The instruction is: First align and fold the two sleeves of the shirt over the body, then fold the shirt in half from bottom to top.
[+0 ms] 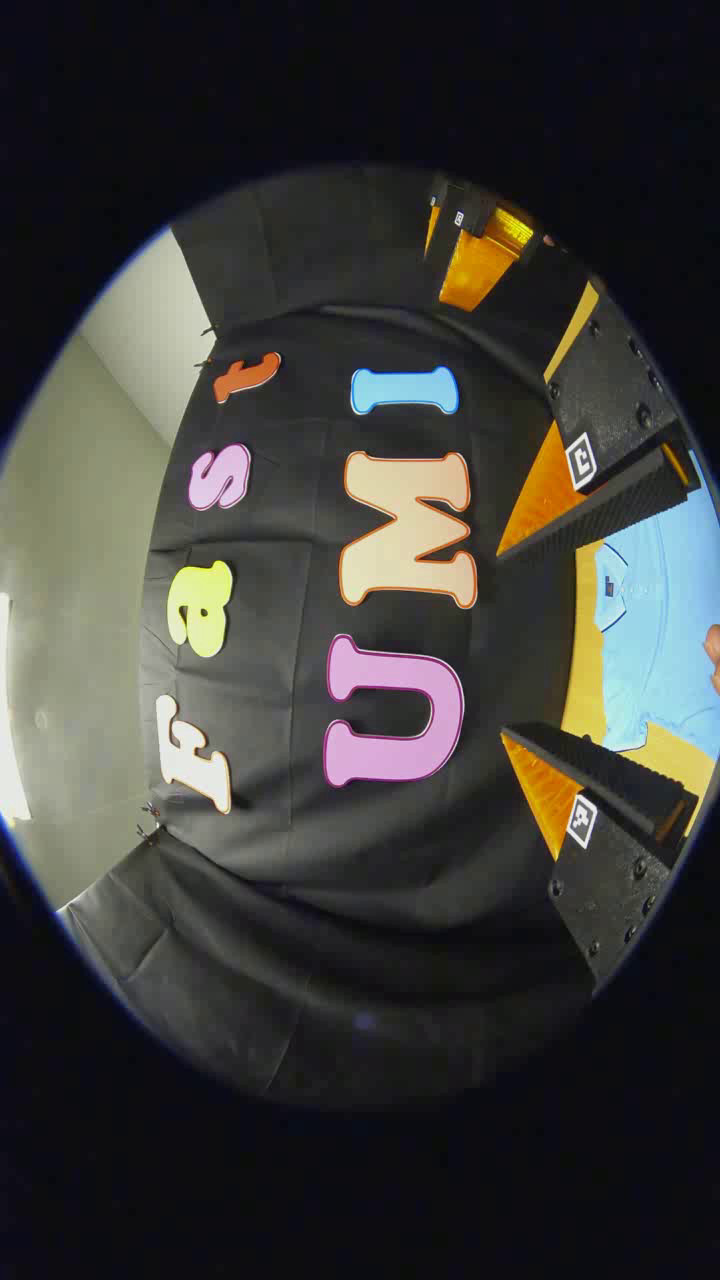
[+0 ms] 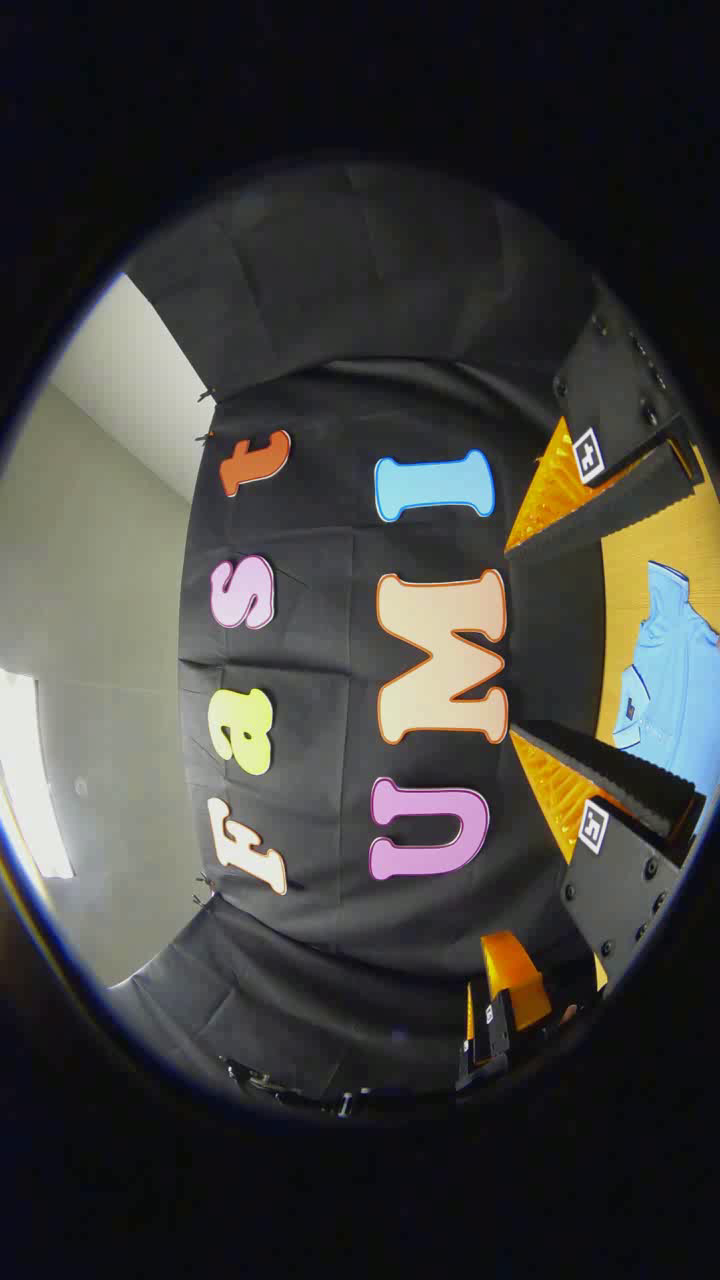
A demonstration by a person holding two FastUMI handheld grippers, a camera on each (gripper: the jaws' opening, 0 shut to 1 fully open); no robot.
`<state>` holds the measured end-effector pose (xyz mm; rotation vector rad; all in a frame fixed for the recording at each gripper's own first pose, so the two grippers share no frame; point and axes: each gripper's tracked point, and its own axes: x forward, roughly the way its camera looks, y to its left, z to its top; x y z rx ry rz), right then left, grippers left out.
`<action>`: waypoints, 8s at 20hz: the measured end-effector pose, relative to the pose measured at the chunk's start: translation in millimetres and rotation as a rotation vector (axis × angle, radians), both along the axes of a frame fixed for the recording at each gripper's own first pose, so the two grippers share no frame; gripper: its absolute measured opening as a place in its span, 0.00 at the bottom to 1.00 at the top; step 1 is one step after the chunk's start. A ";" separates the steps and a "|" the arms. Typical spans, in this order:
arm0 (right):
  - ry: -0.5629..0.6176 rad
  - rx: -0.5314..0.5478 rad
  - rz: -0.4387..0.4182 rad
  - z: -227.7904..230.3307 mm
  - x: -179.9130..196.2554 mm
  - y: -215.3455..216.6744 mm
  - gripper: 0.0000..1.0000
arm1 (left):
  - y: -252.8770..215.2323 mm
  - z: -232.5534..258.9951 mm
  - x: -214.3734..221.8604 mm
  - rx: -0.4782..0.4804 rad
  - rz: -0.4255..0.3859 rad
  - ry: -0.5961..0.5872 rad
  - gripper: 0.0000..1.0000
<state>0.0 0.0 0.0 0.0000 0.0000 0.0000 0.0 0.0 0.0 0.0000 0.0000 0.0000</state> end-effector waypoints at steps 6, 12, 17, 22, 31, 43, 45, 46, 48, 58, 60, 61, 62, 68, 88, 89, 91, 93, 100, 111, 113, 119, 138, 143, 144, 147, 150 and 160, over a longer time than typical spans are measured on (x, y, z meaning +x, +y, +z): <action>-0.008 -0.004 0.005 2.1 1.6 -1.6 0.98 | 0.2 7.0 -2.1 0.019 0.011 -0.014 0.94; -0.022 -0.005 0.021 2.8 4.7 -5.8 0.98 | 1.3 8.5 -3.1 0.021 0.036 -0.021 0.93; -0.032 -0.044 0.046 -2.2 6.7 -10.8 0.98 | -4.2 5.5 -4.0 0.011 0.043 -0.016 0.92; -0.014 -0.039 0.052 -28.0 22.4 -27.0 0.98 | -10.0 -3.7 -11.0 -0.001 0.068 -0.003 0.94; 0.197 -0.085 -0.049 -150.1 77.0 -63.1 0.98 | -2.9 -12.9 16.1 0.014 0.022 -0.011 0.94; 0.499 -0.132 -0.248 -340.2 116.1 -92.3 0.99 | 91.4 -43.7 47.9 0.056 0.084 0.083 0.92; 0.560 -0.121 -0.256 -365.8 113.0 -91.9 0.99 | 98.1 -41.5 47.6 0.067 0.090 0.083 0.92; 0.588 -0.115 -0.266 -377.8 112.0 -93.8 0.99 | 100.9 -40.7 48.8 0.074 0.091 0.083 0.92; 0.652 -0.100 -0.292 -405.4 106.2 -98.3 0.99 | 104.7 -41.1 50.9 0.082 0.089 0.085 0.92; 0.861 0.002 -0.378 -496.3 98.5 -122.2 0.99 | 115.9 -56.2 62.1 0.104 0.097 0.129 0.94; 0.873 0.000 -0.383 -503.2 98.8 -123.5 0.99 | 115.2 -57.7 63.3 0.111 0.099 0.132 0.94; 0.882 -0.002 -0.377 -506.8 97.3 -121.6 0.99 | 115.6 -58.0 64.5 0.113 0.099 0.132 0.94; 0.899 -0.011 -0.376 -511.6 94.3 -121.5 0.99 | 115.3 -57.3 65.8 0.113 0.098 0.132 0.94; 0.904 0.069 -0.307 -520.9 101.9 -100.4 0.66 | 110.4 -66.4 70.0 0.090 0.097 0.150 0.94; 0.787 0.183 -0.068 -475.1 135.1 35.9 0.03 | 138.4 -89.2 64.8 0.028 0.147 0.193 0.94; 0.793 0.186 -0.048 -478.1 132.7 47.9 0.03 | 142.8 -90.9 62.0 0.032 0.155 0.194 0.94; 0.797 0.185 -0.007 -481.0 130.3 69.5 0.03 | 149.7 -93.5 59.3 0.036 0.167 0.201 0.95; 0.811 0.155 0.011 -489.5 125.4 80.9 0.03 | 153.0 -98.3 56.2 0.037 0.170 0.210 0.93; 0.855 0.079 0.075 -485.9 103.6 88.0 0.76 | 153.5 -139.1 67.3 -0.006 0.125 0.281 0.95; 0.676 0.067 -0.047 -362.8 75.3 5.3 0.99 | 156.2 -306.9 130.4 -0.114 0.118 0.538 0.96; 0.684 0.053 -0.091 -363.1 65.6 -15.9 0.98 | 156.6 -339.8 138.6 -0.126 0.122 0.585 0.95; 0.723 0.007 -0.164 -371.2 39.1 -47.2 0.99 | 168.6 -421.3 159.8 -0.062 0.179 0.704 0.96; 0.731 0.032 -0.158 -369.9 14.2 -57.2 0.94 | 107.3 -437.1 180.4 -0.059 0.050 0.772 0.00; 0.733 0.065 -0.183 -366.7 5.6 -71.1 0.95 | 54.2 -408.8 193.2 0.003 -0.062 0.717 0.00; 0.731 0.068 -0.186 -366.2 3.4 -73.2 0.94 | 44.2 -410.4 193.4 0.013 -0.079 0.717 0.00; 0.731 0.059 -0.197 -364.5 -0.4 -81.5 0.99 | 14.6 -422.8 187.6 0.027 -0.112 0.750 0.00; 0.732 0.073 -0.216 -363.0 -8.1 -93.2 0.99 | -7.4 -434.5 181.2 0.044 -0.136 0.765 0.00; 0.667 0.097 -0.137 -332.3 -16.3 -113.8 0.99 | -49.5 -417.2 132.2 0.015 -0.163 0.773 1.00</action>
